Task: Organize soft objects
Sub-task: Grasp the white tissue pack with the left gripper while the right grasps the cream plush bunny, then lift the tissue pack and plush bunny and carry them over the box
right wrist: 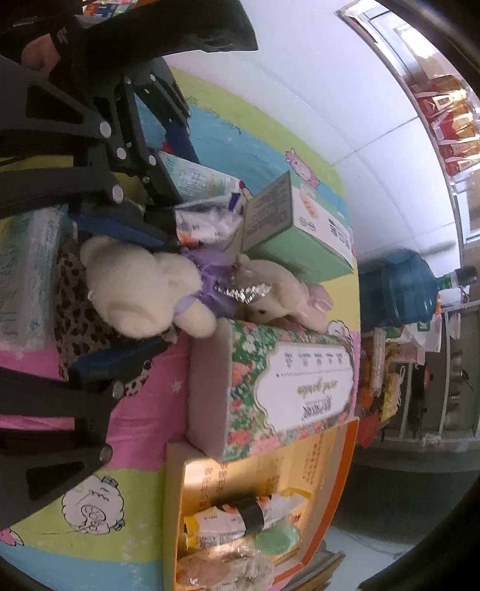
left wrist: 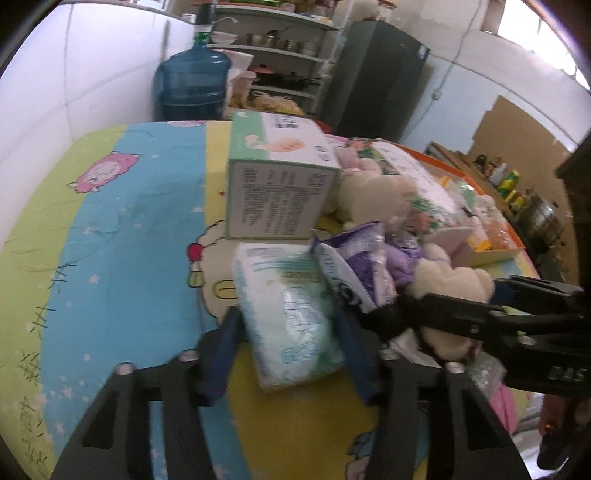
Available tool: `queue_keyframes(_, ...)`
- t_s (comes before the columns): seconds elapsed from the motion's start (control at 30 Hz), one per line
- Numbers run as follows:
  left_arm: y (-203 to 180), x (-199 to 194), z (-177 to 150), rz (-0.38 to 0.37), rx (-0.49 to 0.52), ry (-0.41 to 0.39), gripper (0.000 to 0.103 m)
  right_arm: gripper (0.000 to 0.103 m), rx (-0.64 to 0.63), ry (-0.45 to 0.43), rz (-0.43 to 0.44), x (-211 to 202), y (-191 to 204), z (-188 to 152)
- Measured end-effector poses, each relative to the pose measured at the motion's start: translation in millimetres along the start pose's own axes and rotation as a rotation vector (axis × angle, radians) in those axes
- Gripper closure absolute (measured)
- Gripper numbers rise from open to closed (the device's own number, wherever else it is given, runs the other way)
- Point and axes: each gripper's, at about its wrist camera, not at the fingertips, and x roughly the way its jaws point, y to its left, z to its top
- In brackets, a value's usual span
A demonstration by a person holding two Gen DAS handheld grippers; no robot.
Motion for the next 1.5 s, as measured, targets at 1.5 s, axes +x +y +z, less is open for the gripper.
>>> queue_keyframes(1.5, -10.9, -88.9, 10.9, -0.076, 0.043, -0.178, 0.069, 0.062, 0.009, -0.195, 0.035, -82.9, 14.2, -15.7)
